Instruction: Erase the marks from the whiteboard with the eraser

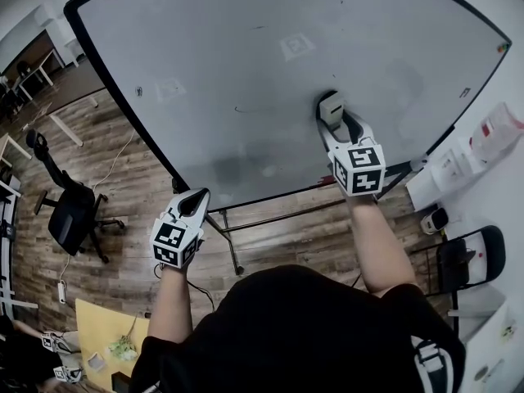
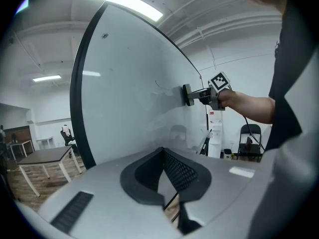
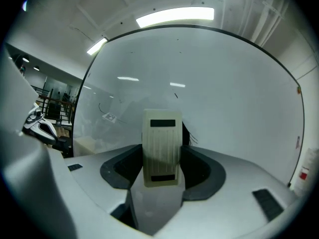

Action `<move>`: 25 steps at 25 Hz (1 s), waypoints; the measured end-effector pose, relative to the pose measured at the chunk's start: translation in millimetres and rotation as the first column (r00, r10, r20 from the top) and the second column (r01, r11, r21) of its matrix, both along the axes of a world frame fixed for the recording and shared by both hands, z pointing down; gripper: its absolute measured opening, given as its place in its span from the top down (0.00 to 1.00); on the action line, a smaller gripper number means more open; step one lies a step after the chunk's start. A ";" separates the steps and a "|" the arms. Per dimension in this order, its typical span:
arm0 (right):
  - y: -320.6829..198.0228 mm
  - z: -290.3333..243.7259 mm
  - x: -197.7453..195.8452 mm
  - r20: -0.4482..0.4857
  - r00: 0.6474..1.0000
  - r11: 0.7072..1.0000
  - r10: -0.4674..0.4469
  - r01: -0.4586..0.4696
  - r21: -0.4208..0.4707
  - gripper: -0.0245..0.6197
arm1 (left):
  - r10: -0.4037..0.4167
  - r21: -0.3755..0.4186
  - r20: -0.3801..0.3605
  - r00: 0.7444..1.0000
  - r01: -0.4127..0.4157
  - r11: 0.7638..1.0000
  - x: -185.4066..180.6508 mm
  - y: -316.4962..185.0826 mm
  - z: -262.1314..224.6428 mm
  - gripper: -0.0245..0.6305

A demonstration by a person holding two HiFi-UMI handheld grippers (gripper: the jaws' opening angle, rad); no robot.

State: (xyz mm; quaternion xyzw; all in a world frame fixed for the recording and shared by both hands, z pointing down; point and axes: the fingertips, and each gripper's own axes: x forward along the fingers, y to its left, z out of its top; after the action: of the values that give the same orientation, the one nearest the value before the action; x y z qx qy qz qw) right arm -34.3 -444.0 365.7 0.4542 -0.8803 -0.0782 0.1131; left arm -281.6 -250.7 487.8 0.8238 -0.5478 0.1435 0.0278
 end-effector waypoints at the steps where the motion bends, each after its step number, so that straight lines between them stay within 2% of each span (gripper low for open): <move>1: -1.4 -0.6 -1.9 -0.012 1.000 1.000 0.012 -0.012 0.010 0.60 | 0.005 -0.001 0.002 1.000 -0.005 1.000 -1.0 -0.1 1.0 0.95; 13: -4.2 -0.3 -15.8 -0.185 0.972 0.983 0.142 -0.117 0.139 0.61 | 0.034 -0.015 0.005 0.999 -0.034 0.999 -15.0 0.0 8.9 0.95; 18: 0.1 -5.7 -22.3 -0.255 0.951 0.972 0.173 -0.123 0.201 0.61 | 0.045 -0.027 0.009 0.999 -0.044 0.999 -16.3 0.5 13.9 0.95; 25: 8.8 -11.1 -44.0 -0.306 0.939 0.962 0.159 -0.079 0.260 0.60 | 0.034 -0.044 -0.008 0.999 -0.034 0.998 -20.7 2.0 17.2 0.95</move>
State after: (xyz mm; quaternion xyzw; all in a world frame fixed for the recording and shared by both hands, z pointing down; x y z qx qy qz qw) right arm -78.4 -435.2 354.5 0.4983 -0.8041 -0.2521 0.2040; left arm -302.3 -248.7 505.0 0.8327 -0.5303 0.1527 0.0454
